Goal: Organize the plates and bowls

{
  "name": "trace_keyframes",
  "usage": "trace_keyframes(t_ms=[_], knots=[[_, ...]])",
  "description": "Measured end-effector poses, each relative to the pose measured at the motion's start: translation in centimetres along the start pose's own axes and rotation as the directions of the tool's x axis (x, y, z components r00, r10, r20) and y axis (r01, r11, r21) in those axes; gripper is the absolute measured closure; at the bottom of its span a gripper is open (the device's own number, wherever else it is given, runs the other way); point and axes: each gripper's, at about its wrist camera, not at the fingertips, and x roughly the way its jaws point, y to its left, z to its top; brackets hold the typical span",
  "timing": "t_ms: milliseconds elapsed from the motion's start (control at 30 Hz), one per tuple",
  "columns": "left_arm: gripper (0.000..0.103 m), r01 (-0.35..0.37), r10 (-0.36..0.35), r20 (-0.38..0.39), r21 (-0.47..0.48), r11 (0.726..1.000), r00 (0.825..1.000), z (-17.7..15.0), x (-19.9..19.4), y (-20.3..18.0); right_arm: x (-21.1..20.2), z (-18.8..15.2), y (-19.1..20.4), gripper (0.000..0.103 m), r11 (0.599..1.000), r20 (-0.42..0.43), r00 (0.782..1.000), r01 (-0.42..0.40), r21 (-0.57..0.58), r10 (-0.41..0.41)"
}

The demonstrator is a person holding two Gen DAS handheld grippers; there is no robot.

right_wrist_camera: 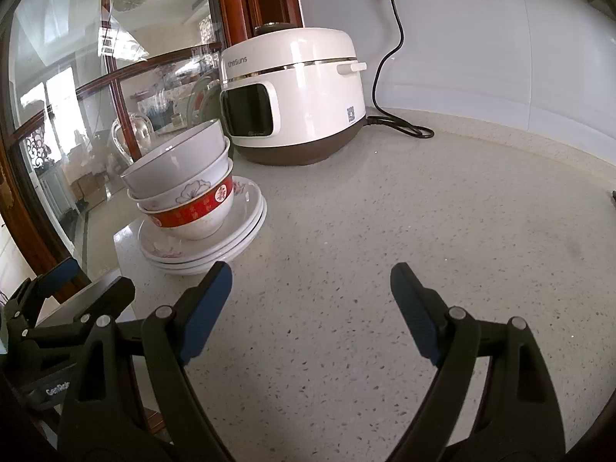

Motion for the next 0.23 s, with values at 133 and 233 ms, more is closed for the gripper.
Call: trace_keyframes(t_ms=[133,233], knots=[[0.000,-0.007,0.008,0.013,-0.019,1.000,1.000,0.00,-0.02,0.34,0.06,-0.03,0.02,0.017,1.000,-0.004,1.000,0.001,-0.003,-0.001],[0.000,-0.011,0.012,0.009,-0.019,1.000,1.000,0.01,0.19,0.39,0.10,-0.05,0.08,0.017,1.000,-0.005,1.000,0.003,-0.006,-0.003]])
